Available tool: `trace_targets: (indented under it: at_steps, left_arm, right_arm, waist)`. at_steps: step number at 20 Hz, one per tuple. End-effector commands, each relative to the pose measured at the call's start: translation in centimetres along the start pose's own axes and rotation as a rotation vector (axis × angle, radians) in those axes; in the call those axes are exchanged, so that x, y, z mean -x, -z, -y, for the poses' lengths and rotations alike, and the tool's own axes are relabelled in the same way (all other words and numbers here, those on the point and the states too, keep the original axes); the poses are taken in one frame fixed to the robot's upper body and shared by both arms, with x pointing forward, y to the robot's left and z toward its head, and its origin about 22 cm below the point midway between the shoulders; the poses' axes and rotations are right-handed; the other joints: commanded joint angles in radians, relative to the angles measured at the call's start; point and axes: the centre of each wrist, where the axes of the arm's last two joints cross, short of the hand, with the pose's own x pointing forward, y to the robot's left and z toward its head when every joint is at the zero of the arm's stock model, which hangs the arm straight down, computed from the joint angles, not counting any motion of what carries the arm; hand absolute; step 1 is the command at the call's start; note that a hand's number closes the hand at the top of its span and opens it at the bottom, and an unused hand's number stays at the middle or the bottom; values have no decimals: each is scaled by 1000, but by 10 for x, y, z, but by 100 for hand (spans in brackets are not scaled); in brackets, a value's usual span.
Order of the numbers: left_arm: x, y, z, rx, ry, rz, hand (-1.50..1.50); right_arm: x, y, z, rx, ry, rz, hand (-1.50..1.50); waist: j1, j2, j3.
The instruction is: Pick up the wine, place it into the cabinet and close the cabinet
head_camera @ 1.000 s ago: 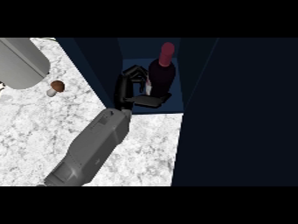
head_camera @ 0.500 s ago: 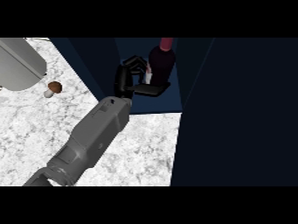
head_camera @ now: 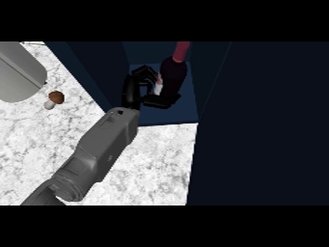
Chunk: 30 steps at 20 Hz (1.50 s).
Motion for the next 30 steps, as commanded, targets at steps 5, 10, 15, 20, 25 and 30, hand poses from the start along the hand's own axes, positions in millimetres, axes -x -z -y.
trace_targets:
  at_steps: [5,10,15,20,25,30]
  left_arm:
    - [20,-12,-8,-14,22,-21,150]
    - [31,-20,-13,-29,37,-2,150]
    - [23,-12,-11,-28,47,56,150]
    - [6,-1,-4,-34,23,36,150]
    - [-1,5,-3,-40,11,55,150]
    - [-22,19,1,-56,14,89,150]
  right_arm:
    - [8,6,2,-33,-8,22,-150]
    - [0,13,0,-29,0,32,-150]
    - [3,16,-2,-22,17,21,-150]
    - [10,20,2,-17,20,20,-150]
    - [9,14,1,-29,21,11,-150]
    - [2,16,-2,-40,15,29,-150]
  waist:
    - [-27,8,0]
    - [-36,13,-1]
    - [-27,12,-1]
    - [-45,18,-1]
    - [-50,18,-1]
    - [-50,24,-1]
